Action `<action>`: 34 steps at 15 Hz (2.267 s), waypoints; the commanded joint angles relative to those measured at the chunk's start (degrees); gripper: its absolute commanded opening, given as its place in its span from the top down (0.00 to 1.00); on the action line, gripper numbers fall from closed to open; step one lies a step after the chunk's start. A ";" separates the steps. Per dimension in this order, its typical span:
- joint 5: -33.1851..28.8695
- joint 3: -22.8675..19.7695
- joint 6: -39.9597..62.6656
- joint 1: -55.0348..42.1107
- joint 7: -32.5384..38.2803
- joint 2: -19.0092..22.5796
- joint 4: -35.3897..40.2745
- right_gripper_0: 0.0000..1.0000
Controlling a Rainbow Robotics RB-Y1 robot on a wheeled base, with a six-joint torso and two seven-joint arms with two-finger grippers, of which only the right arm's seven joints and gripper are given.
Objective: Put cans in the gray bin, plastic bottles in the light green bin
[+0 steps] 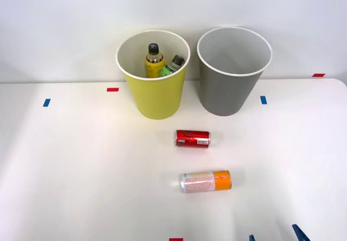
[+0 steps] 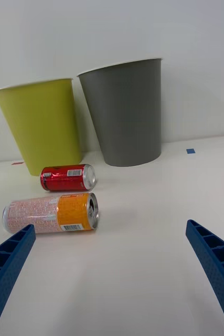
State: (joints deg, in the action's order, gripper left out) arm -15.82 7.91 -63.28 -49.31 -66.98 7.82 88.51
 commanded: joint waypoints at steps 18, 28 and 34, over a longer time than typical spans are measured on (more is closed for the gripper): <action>0.00 0.00 0.00 0.00 0.00 0.00 0.00 0.00; 0.35 0.26 3.95 1.67 -0.70 8.00 6.94 0.04; -0.44 1.76 21.18 0.53 0.00 24.96 22.68 0.05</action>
State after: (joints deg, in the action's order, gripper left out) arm -16.00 8.99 -44.44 -49.15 -67.20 29.55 109.64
